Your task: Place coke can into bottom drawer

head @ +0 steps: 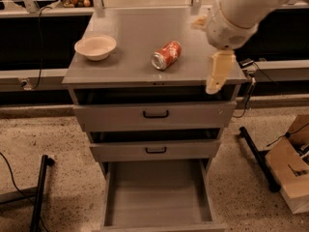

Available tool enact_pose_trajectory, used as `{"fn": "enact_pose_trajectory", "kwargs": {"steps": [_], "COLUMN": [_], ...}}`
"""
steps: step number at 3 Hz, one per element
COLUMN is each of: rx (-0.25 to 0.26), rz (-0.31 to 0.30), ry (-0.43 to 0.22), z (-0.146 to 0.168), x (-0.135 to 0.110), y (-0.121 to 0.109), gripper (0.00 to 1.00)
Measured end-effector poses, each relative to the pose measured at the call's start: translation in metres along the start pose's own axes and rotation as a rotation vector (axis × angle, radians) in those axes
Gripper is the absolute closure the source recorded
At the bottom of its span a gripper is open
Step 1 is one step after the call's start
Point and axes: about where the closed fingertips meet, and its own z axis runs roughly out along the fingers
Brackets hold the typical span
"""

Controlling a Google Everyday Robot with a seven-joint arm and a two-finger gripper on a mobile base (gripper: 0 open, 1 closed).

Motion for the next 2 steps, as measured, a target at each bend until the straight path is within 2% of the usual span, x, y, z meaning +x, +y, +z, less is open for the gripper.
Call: {"fn": "enact_pose_trajectory", "kwargs": {"steps": [1, 2], "rx": [0.001, 0.009], "rz": [-0.042, -0.099], "ry": [-0.004, 0.04], "z": [0.005, 0.003], "x": [0.0, -0.004], "y": [-0.002, -0.013], "gripper": [0.0, 0.0]}}
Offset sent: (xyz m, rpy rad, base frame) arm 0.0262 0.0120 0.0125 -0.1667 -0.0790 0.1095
